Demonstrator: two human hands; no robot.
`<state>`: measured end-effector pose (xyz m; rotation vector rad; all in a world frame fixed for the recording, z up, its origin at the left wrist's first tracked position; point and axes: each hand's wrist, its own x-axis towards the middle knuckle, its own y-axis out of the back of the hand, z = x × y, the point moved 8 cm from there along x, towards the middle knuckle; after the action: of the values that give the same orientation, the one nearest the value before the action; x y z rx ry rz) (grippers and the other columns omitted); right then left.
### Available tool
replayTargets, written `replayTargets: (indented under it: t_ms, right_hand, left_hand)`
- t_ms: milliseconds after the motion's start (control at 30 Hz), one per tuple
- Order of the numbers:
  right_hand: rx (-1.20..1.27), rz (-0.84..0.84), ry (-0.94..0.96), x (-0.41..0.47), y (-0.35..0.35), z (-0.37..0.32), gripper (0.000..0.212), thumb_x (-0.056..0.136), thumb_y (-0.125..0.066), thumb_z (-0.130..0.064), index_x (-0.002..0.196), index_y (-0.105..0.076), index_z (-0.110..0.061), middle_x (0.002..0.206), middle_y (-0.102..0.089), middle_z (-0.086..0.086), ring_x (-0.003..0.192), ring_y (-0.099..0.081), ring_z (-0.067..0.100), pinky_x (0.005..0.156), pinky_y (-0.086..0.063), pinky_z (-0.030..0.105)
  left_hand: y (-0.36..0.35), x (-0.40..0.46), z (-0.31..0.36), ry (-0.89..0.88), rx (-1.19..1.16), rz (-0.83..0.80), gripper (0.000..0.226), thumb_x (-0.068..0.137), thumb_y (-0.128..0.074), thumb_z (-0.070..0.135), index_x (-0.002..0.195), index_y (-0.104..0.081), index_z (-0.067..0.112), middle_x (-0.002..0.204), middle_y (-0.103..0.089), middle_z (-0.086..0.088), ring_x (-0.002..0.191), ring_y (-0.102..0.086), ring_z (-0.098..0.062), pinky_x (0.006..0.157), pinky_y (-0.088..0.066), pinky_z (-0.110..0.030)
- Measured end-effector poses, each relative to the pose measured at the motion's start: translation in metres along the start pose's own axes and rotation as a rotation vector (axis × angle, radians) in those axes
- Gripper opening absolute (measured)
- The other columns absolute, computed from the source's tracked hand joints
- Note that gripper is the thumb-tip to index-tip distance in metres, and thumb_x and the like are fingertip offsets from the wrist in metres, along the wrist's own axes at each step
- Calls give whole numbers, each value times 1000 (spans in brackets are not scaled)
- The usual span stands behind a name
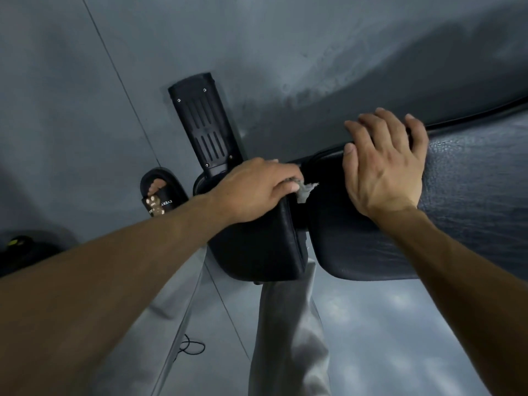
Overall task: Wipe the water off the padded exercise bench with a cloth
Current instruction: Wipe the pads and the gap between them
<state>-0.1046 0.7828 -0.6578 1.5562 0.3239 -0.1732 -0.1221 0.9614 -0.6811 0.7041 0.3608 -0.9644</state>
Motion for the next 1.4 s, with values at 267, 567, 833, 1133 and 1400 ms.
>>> replayTargets:
  t_ms: [267,567,833,1133,1400]
  right_hand:
    - [-16,41,0,0,0,0,44,106,-28,-37,129,-61,-18,130,-59,3,135,-44,25,123,-16,47]
    - [-91,0,-22,2,-1,-2,40,104,-29,-35,119,-61,-17,122,-58,6,124,-47,31,122,-18,49]
    - [-133,-16,-40,4,-4,-4,41,102,-28,-36,118,-61,-18,122,-57,7,119,-49,32,119,-22,51]
    - [-162,-13,-61,7,-3,-5,47,99,-28,-36,122,-63,-16,123,-58,9,119,-50,32,119,-23,51]
    - [-151,-21,-56,7,-5,-3,49,99,-26,-38,122,-64,-17,122,-59,8,119,-50,31,119,-23,50]
  left_hand:
    - [21,-29,-25,412,-609,627,19,104,-53,32,113,-66,22,95,-70,9,88,-69,-9,79,-59,-33]
    - [-40,-46,22,631,-661,540,26,105,-48,18,79,-50,18,62,-50,6,55,-48,-12,53,-32,-19]
    - [0,8,16,415,-580,655,16,105,-51,12,99,-66,10,77,-66,1,71,-59,-20,66,-33,-22]
    - [-9,-13,3,404,-644,611,33,103,-52,9,72,-48,22,58,-48,9,59,-50,-11,56,-28,-19]
    - [-7,4,4,291,-691,570,21,106,-51,16,116,-69,11,83,-66,13,77,-63,-1,68,-42,-10]
